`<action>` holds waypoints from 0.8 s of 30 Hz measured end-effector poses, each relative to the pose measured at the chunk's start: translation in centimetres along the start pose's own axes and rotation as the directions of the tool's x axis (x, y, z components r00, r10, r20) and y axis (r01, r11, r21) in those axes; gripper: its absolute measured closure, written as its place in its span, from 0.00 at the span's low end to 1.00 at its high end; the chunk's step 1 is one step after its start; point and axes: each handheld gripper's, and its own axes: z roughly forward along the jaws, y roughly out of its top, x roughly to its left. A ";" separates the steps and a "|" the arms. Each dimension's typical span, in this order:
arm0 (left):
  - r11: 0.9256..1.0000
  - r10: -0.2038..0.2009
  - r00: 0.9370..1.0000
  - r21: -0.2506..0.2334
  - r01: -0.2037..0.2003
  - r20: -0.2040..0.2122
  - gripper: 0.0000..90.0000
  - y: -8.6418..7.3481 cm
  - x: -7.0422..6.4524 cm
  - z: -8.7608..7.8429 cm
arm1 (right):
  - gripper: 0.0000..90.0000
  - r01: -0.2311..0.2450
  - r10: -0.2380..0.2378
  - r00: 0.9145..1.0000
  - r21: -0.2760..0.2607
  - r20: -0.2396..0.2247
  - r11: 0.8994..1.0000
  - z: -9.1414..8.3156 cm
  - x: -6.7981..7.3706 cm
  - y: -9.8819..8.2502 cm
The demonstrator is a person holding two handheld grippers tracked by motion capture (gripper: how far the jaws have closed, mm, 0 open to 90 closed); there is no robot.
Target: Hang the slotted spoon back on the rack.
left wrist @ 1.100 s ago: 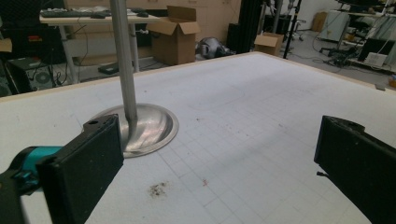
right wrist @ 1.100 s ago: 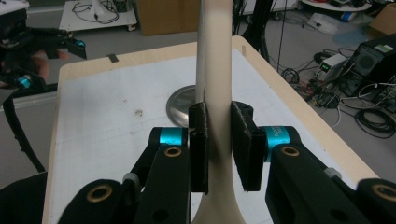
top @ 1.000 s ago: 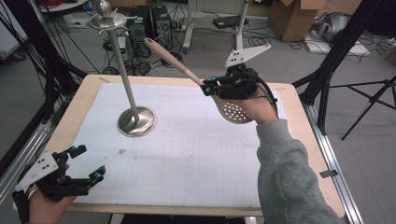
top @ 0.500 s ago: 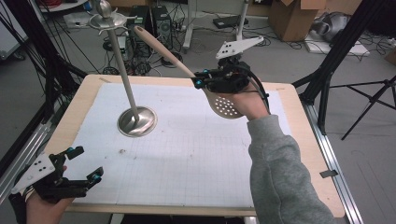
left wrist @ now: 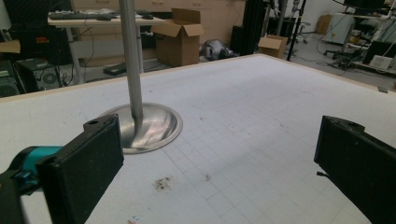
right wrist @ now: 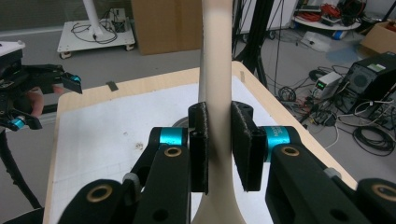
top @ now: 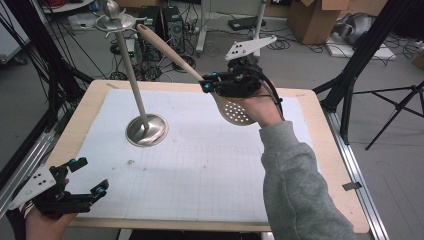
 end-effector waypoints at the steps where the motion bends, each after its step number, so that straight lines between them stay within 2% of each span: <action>1: 1.000 0.000 1.000 0.001 0.000 0.001 0.02 0.0 0.0 0.0 | 0.87 0.000 0.000 1.000 0.000 -0.003 1.000 0.1 0.0 0.0; 24: 1.000 0.001 1.000 0.000 -0.001 -0.001 0.02 0.0 -0.1 -0.1 | 0.87 -0.007 0.007 1.000 0.014 0.005 1.000 1.5 0.0 0.1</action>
